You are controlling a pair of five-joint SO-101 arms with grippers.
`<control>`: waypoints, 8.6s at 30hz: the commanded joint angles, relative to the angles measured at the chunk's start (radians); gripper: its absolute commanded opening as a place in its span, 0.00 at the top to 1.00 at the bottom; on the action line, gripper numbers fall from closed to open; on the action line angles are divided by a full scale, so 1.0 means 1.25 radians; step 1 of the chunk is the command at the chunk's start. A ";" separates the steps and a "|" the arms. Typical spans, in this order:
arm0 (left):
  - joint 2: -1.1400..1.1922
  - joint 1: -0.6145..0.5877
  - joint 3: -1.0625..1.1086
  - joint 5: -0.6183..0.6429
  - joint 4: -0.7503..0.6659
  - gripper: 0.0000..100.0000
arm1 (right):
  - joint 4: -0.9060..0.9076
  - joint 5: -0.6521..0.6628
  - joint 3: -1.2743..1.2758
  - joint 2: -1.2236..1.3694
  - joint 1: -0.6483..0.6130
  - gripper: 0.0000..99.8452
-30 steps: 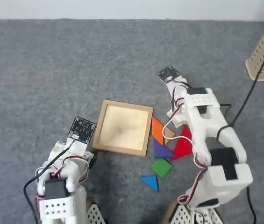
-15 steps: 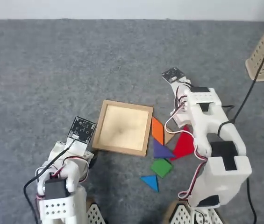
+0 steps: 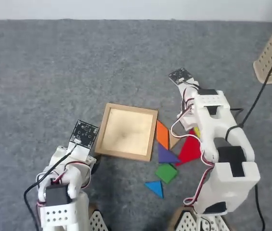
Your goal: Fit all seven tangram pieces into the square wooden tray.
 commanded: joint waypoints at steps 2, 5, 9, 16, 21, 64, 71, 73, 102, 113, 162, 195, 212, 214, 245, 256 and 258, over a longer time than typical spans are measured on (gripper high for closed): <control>-0.012 0.004 -0.007 -0.006 0.004 0.72 | -0.004 -0.077 -0.032 -0.017 0.040 0.99; -0.012 0.004 -0.007 -0.006 0.004 0.72 | 0.021 -0.093 -0.068 -0.051 0.047 1.00; -0.012 0.004 -0.007 -0.006 0.004 0.72 | 0.082 -0.091 -0.118 -0.155 -0.044 1.00; -0.012 0.004 -0.007 -0.006 0.004 0.72 | 0.115 0.091 -0.150 -0.247 -0.306 0.99; -0.012 0.004 -0.007 -0.006 0.004 0.72 | 0.075 0.153 -0.155 -0.185 -0.386 0.99; -0.012 0.004 -0.007 -0.006 0.004 0.72 | 0.127 0.068 -0.128 -0.160 -0.397 0.87; -0.012 0.004 -0.007 -0.006 0.004 0.72 | 0.048 0.007 -0.047 -0.158 -0.376 0.99; -0.012 0.004 -0.007 -0.006 0.004 0.72 | -0.003 0.010 -0.007 -0.147 -0.379 0.99; -0.012 0.004 -0.007 -0.006 0.004 0.72 | -0.007 -0.195 -0.248 0.052 -0.274 0.99; -0.012 0.004 -0.007 -0.006 0.004 0.72 | -0.028 -0.290 -0.102 -0.080 -0.255 0.85; -0.012 0.004 -0.007 -0.006 0.004 0.72 | -0.002 -0.247 -0.155 0.017 -0.268 0.87; -0.012 0.004 -0.007 -0.006 0.004 0.72 | -0.072 -0.288 -0.023 -0.088 -0.312 0.87; -0.012 0.004 -0.007 -0.006 0.004 0.72 | -0.024 -0.293 -0.205 0.115 -0.217 0.89; -0.012 0.004 -0.007 -0.006 0.004 0.72 | -0.023 -0.295 -0.220 0.123 -0.202 0.95; -0.012 0.004 -0.007 -0.006 0.004 0.72 | 0.083 -0.210 -0.095 -0.202 -0.125 0.86; -0.012 0.004 -0.007 -0.006 0.004 0.72 | -0.085 -0.149 0.063 -0.134 -0.117 0.86; -0.012 0.004 -0.007 -0.006 0.004 0.72 | -0.088 -0.149 0.053 -0.101 -0.112 0.86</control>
